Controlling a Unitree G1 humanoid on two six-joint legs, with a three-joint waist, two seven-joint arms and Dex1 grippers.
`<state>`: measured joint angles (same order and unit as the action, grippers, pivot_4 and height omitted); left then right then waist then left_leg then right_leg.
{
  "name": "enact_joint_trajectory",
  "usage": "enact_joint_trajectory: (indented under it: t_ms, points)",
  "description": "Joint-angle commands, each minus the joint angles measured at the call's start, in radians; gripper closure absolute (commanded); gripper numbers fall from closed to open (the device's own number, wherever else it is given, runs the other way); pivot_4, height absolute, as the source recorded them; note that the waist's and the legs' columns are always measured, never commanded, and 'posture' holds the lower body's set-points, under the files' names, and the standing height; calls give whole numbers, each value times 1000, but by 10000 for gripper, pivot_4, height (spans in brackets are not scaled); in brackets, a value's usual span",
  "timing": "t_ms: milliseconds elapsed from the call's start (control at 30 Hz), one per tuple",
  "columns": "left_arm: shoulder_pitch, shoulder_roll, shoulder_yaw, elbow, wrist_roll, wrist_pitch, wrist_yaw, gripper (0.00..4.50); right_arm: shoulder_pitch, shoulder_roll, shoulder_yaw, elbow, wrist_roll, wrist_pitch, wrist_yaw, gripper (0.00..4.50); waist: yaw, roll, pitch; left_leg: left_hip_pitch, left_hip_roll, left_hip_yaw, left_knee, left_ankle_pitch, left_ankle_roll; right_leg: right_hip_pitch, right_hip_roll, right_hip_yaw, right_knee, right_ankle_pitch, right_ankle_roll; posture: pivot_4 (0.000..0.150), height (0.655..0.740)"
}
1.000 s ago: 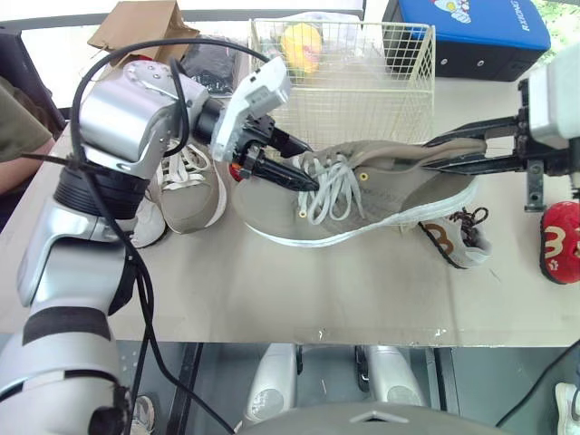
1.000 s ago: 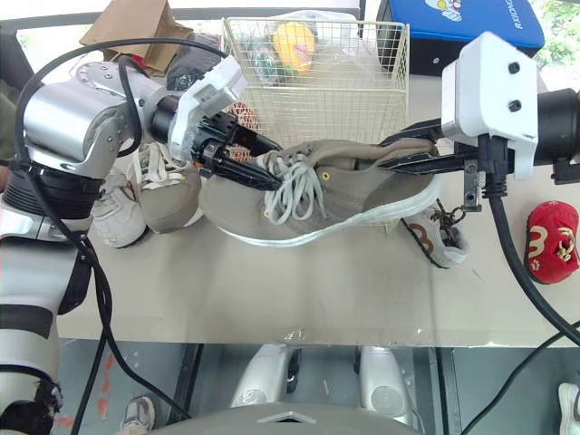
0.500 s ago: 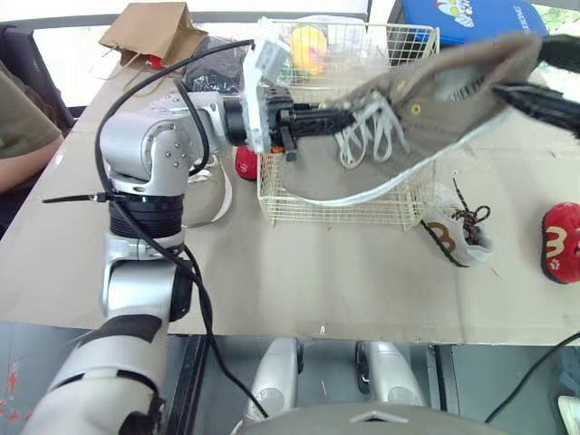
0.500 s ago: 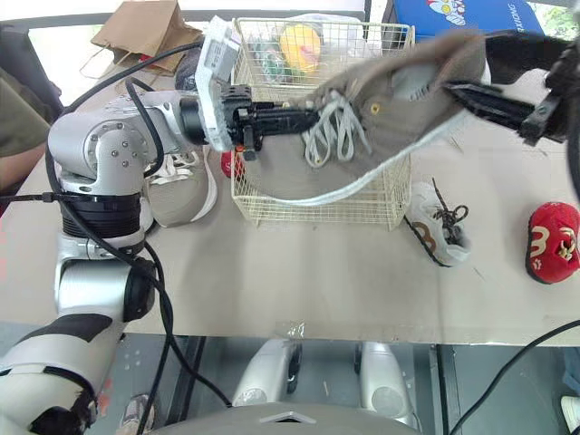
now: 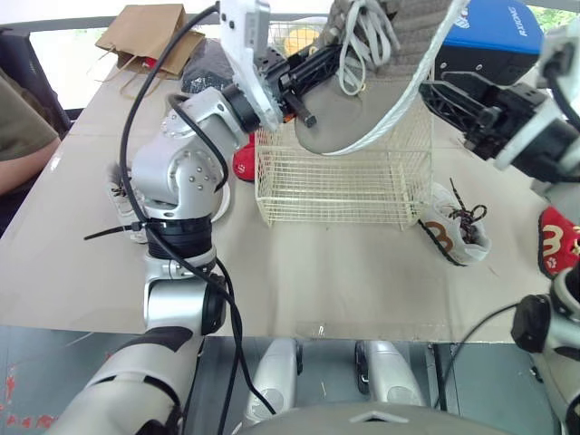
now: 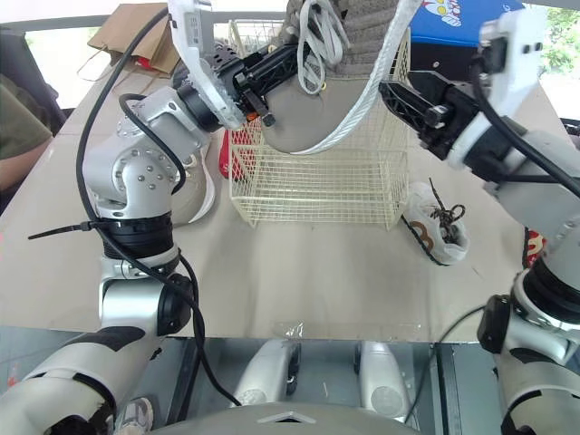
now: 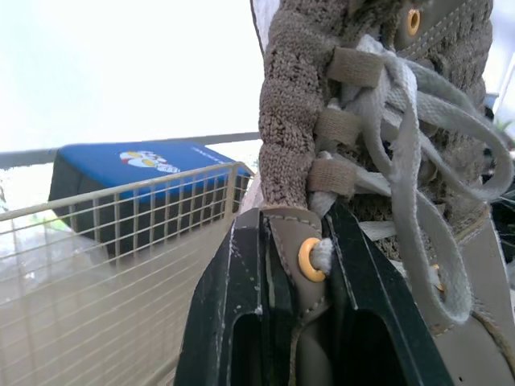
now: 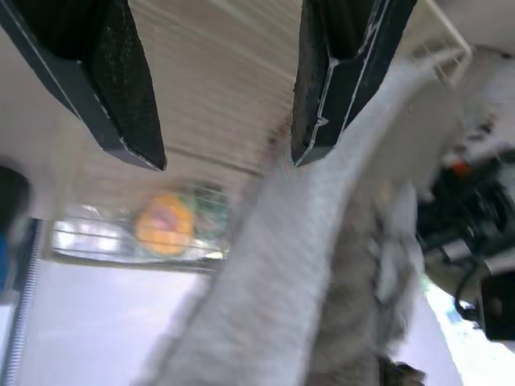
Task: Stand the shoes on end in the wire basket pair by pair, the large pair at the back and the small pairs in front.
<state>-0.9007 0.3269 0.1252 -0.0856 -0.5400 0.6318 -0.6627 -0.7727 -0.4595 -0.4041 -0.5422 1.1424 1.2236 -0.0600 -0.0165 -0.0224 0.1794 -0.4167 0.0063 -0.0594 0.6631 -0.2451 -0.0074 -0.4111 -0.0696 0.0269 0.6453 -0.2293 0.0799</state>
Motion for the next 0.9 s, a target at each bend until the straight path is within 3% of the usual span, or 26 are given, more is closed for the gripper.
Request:
enact_joint_trajectory:
  t_ms: [33, 67, 167, 567, 900]
  points:
    - [3, -38, -45, -110, -20, -44, 0, 43063, -52, 41, 45, 21, -8, -67, -48, 17023, 4, 0, 0, 0, 0, 0, 0, 0, 0, 0, 0, 0, 0, 0, 0, 1500, 7400]
    - [10, -41, -50, -118, -20, -46, 1, 43066, -55, 46, 55, 27, -11, -71, -47, 14779, 6, 0, 0, -1, 0, 0, 0, 0, 0, 0, 0, -1, -1, 0, 0, 1500, 7400]
    - [27, -32, -60, -127, -12, -55, -3, 43112, -71, 74, 49, 48, 28, -93, -70, 359, 4, 0, 0, -2, 0, 0, 0, 0, 0, 0, 0, -1, -1, 0, 0, 1500, 7400]
    - [19, -14, -36, -88, -6, -68, 3, 43214, -45, 10, 51, 42, 381, -178, -94, 0, -1, 0, 0, -1, 0, 0, 0, -2, 4, 0, 0, -1, 0, 0, 0, 1500, 7400]
    - [38, -14, -62, -125, -20, -80, -26, 43266, -82, -31, 166, 106, 308, -243, -142, 0, -2, 0, 0, -1, 0, -1, 0, -2, 4, 0, 0, -1, 0, 0, 0, 1500, 7400]
